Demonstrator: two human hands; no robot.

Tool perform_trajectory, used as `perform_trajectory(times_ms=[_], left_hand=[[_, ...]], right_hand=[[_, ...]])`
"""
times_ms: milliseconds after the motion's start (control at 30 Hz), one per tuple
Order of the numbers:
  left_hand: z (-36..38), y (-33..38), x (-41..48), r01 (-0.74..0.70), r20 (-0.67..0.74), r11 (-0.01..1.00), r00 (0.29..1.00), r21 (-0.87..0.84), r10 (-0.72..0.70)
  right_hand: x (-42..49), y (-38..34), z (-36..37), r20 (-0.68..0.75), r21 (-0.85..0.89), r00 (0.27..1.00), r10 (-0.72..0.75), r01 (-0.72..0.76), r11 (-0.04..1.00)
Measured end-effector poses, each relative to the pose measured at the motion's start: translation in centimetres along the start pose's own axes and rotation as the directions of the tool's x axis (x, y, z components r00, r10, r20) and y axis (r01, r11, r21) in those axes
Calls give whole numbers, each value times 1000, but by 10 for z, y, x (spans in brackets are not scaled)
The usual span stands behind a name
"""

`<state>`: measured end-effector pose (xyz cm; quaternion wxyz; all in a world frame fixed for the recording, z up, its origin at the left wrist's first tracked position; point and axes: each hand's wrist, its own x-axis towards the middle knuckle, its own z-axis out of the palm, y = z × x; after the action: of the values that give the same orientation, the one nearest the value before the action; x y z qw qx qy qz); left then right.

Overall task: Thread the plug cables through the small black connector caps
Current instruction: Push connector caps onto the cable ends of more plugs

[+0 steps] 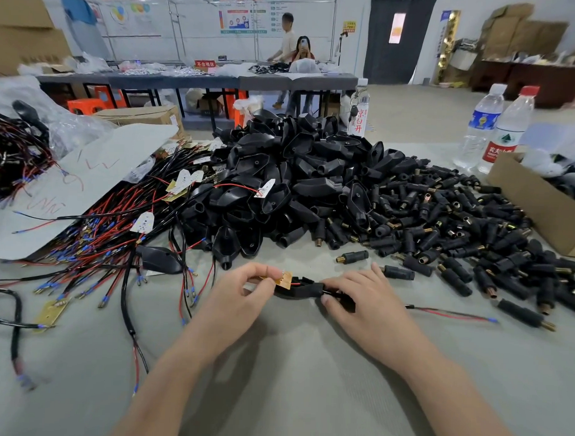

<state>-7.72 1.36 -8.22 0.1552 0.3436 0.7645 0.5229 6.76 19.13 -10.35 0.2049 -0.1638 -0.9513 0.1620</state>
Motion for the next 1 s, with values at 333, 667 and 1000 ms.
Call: perform_trajectory(times_ms=[333,667,1000], left_hand=[[4,-1,1,-3,-64,1000,998,-1,3],[4,-11,8,-4,-80,1000,997,21,5],[3,-12,7,-29,-70,999,997,33,31]], right_hand=[[3,4,-1,41,61,999,4,-7,998],[3,9,-5,0,137,997,83,-82,987],[4,3,1,-55,124,994,95,-87,988]])
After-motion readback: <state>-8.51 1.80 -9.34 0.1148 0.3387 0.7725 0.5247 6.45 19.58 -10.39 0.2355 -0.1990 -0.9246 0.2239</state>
